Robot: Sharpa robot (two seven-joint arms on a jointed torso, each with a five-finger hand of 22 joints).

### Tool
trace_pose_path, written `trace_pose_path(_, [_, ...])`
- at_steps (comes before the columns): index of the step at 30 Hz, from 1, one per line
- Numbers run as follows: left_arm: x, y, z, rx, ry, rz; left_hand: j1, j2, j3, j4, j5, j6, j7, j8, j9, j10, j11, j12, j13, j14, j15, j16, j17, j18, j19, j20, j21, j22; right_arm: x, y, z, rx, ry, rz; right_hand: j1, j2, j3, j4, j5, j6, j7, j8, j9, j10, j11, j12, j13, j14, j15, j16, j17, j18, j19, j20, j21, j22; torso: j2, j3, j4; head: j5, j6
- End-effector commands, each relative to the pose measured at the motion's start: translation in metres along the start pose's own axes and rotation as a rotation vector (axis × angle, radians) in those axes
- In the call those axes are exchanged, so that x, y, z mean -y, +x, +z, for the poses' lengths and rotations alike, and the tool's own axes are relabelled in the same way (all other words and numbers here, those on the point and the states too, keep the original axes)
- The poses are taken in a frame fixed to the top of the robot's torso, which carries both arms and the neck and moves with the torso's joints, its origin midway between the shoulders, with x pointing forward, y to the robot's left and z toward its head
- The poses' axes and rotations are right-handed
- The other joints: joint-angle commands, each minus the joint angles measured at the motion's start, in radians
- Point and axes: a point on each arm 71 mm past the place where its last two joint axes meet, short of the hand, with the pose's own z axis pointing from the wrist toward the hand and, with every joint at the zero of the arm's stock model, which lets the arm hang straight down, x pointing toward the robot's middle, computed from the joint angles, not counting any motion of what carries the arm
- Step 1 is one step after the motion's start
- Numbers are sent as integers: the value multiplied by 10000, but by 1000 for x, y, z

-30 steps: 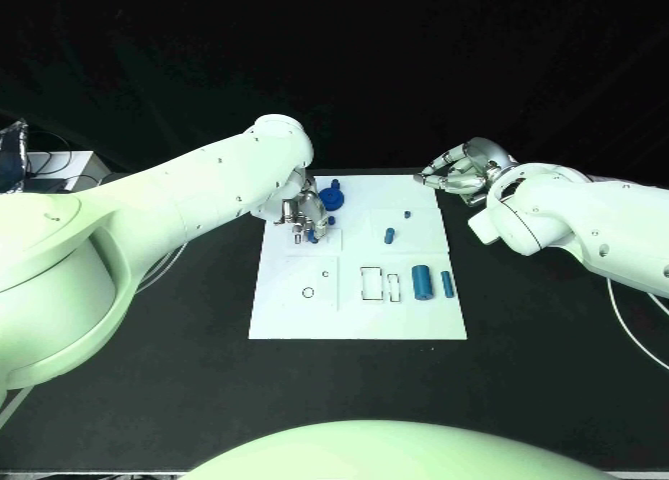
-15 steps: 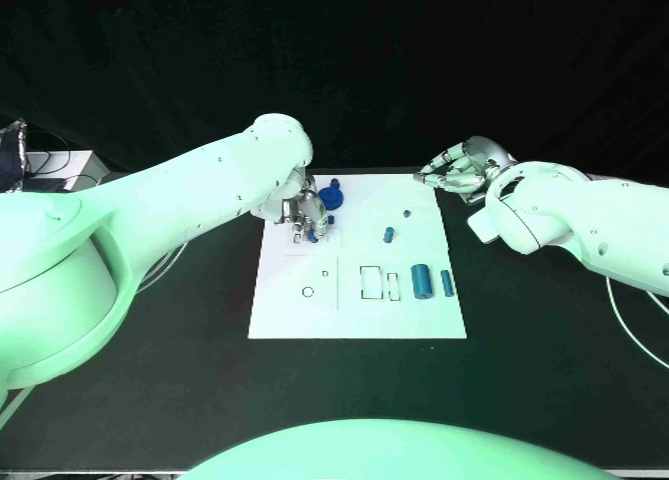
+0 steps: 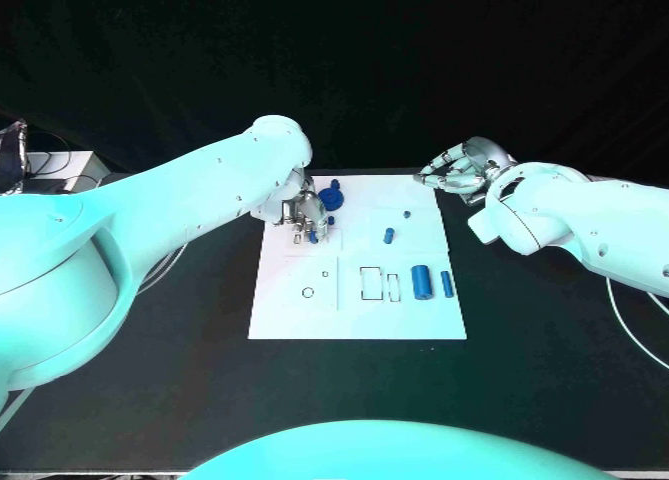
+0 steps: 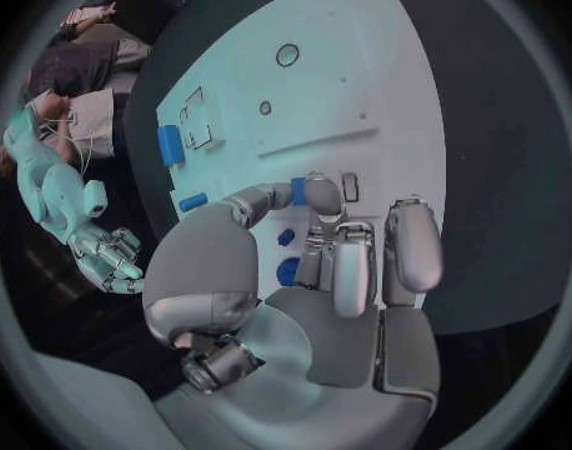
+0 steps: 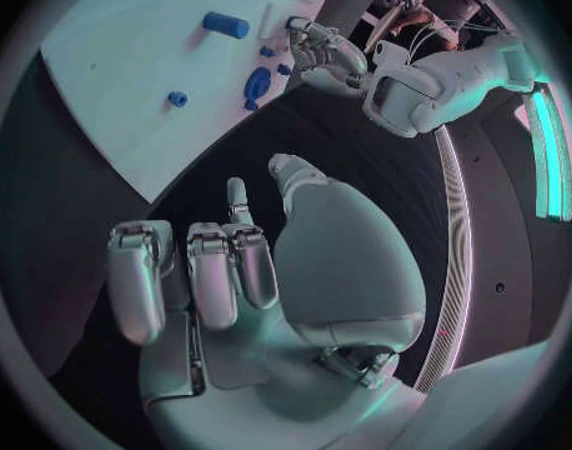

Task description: Assemble the parts on the task board

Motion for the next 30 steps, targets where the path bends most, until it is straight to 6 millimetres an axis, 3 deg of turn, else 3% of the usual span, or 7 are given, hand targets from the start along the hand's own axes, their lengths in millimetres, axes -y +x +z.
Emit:
trace_pose_path(1, [-2,7,5,-220,-187,28,-38,-121,-190,110,-97,7,82,-65,-26,1,23,-3,17,988,-17,63,2140,-197,68,4,-62,29,-2,0,0,-46,-190,-140,-13,-52,38,0,55,-45,5,59,9,672,-42,-60,2298,935,-55,-43,2277,108,742,-47,-34,2224,1,1,1,12,-10])
trace_pose_path(4, [-3,6,6,-199,-221,-4,-40,-159,-366,250,-218,33,79,-106,-26,6,21,10,48,988,-19,62,2140,-200,83,1,-61,39,-1,0,0,-39,-189,-144,-13,-52,38,0,55,-45,5,59,9,672,-42,-60,2298,935,-55,-43,2277,108,742,-47,-34,2224,-1,3,-3,14,-12])
trace_pose_path(5, [-3,6,6,-192,-234,-13,-7,-172,-502,368,-460,58,72,-142,-26,3,16,8,54,990,-22,64,2146,-203,98,-1,-60,51,-1,0,0,-36,-188,-145,-13,-52,38,0,55,-45,5,59,9,672,-42,-60,2298,935,-55,-43,2277,108,742,-47,-34,2224,1,4,-7,11,-11])
trace_pose_path(9, [-5,6,6,-161,-279,-51,54,-256,-718,576,-845,93,74,-210,-24,6,18,20,93,993,-23,66,2156,-209,124,-4,-55,73,-1,0,0,-24,-183,-146,-13,-52,38,0,55,-45,5,59,9,672,-42,-60,2298,935,-55,-43,2277,108,742,-47,-34,2224,0,5,-7,8,-11])
trace_pose_path(25, [-10,5,5,9,-444,-129,61,-488,-1182,983,-1131,192,67,-269,8,57,14,76,197,1009,-28,86,2213,-242,241,-9,18,215,0,-1,-1,14,-179,-146,-13,-52,38,0,55,-45,5,59,9,672,-42,-60,2298,935,-55,-43,2277,108,742,-47,-34,2224,3,1,8,2,-2])
trace_pose_path(29, [-11,5,5,65,-451,-123,126,-563,-1401,1159,-1374,225,59,-295,28,76,8,92,234,1015,-33,93,2234,-250,272,-14,36,252,0,-2,-1,26,-175,-147,-13,-52,38,0,55,-45,5,59,9,672,-42,-60,2298,935,-55,-43,2277,108,742,-47,-34,2224,-6,-3,13,4,-6])
trace_pose_path(30, [-11,5,4,74,-449,-116,178,-590,-1529,1276,-1743,244,57,-311,41,82,5,94,246,1017,-32,95,2239,-252,278,-15,37,260,0,-2,-1,28,-174,-148,-13,-52,38,0,55,-45,5,59,9,672,-42,-60,2298,935,-55,-43,2277,108,742,-47,-34,2224,-6,-2,9,6,-2])
